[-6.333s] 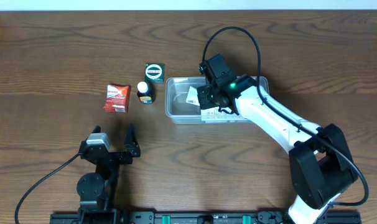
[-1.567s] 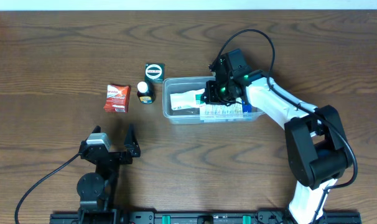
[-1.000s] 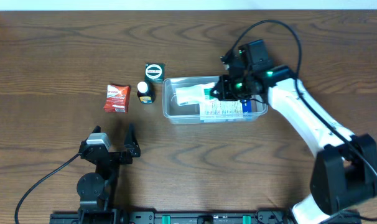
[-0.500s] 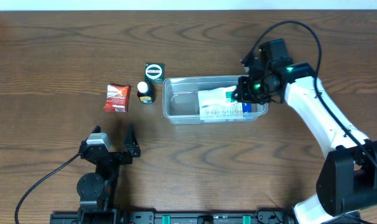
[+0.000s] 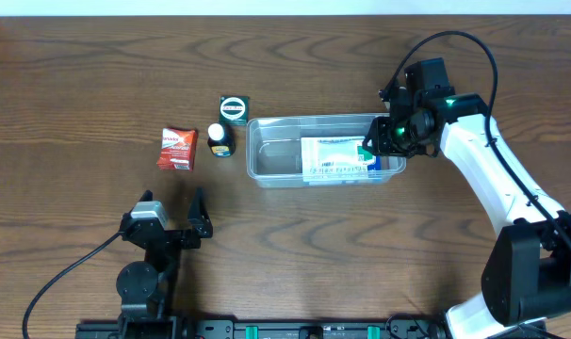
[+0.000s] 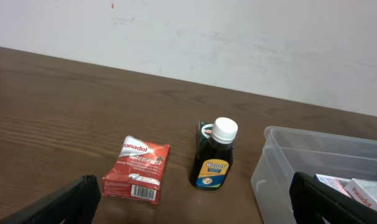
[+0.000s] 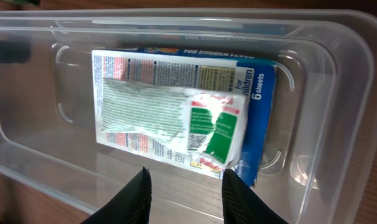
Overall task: Pack container
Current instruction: 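Open right gripper and withdraw it up and to the right, then reach left gripper to the red Panadol sachet and grasp it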
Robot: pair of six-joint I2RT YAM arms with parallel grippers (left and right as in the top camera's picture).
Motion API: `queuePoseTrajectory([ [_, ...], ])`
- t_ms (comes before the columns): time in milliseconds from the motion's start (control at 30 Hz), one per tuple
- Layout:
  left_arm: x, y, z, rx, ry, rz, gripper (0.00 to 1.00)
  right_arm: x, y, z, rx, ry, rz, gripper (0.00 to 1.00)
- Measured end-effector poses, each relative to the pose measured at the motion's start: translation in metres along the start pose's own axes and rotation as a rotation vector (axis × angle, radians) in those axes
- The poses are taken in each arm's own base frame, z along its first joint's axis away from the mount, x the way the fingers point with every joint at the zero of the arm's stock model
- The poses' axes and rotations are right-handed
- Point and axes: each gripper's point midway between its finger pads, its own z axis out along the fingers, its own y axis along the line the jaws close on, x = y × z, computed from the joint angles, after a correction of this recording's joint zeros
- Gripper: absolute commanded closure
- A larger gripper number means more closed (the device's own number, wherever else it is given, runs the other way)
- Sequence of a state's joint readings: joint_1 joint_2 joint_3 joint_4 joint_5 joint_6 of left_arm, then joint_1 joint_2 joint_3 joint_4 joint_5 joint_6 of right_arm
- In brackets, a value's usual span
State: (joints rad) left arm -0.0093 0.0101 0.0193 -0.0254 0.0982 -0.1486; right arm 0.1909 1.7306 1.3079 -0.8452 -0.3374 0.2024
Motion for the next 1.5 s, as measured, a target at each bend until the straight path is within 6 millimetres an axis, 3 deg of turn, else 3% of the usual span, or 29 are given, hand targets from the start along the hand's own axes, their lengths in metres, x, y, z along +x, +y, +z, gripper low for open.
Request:
queuePoseTrajectory([
  [200, 0.0, 0.0, 0.0, 0.0, 0.0, 0.0, 0.02, 0.0, 0.001, 0.0, -0.008, 0.001, -0.028, 0.77],
  [400, 0.0, 0.0, 0.0, 0.0, 0.0, 0.0, 0.02, 0.003, 0.015, -0.002, -0.085, 0.009, -0.097, 0.7],
  [533, 0.0, 0.0, 0.0, 0.0, 0.0, 0.0, 0.02, 0.001, 0.028, -0.018, -0.127, -0.028, -0.169, 0.51],
  [667, 0.0, 0.0, 0.0, 0.0, 0.0, 0.0, 0.02, -0.007, 0.042, -0.053, -0.144, -0.126, -0.249, 0.07],
  [700, 0.0, 0.0, 0.0, 0.0, 0.0, 0.0, 0.02, -0.009, 0.044, -0.062, -0.143, -0.154, -0.265, 0.01],
  [800, 0.0, 0.0, 0.0, 0.0, 0.0, 0.0, 0.02, -0.019, 0.042, -0.095, -0.128, -0.256, -0.279, 0.01],
  [900, 0.0, 0.0, 0.0, 0.0, 0.0, 0.0, 0.02, -0.029, 0.019, -0.13, -0.079, -0.359, -0.226, 0.01],
  [1033, 0.0, 0.0, 0.0, 0.0, 0.0, 0.0, 0.02, -0.037, -0.038, -0.164, 0.042, -0.452, -0.092, 0.01],
  [1200, 0.0, 0.0, 0.0, 0.0, 0.0, 0.0, 0.02, -0.031, -0.095, -0.178, 0.161, -0.46, 0.055, 0.01],
  [1333, 0.0, 0.0, 0.0, 0.0, 0.0, 0.0, 0.02, -0.027, -0.115, -0.185, 0.201, -0.464, 0.106, 0.01],
  [1500, 0.0, 0.0, 0.0, 0.002, 0.0, -0.007, 0.02, -0.026, -0.119, -0.186, 0.212, -0.467, 0.117, 0.01],
])
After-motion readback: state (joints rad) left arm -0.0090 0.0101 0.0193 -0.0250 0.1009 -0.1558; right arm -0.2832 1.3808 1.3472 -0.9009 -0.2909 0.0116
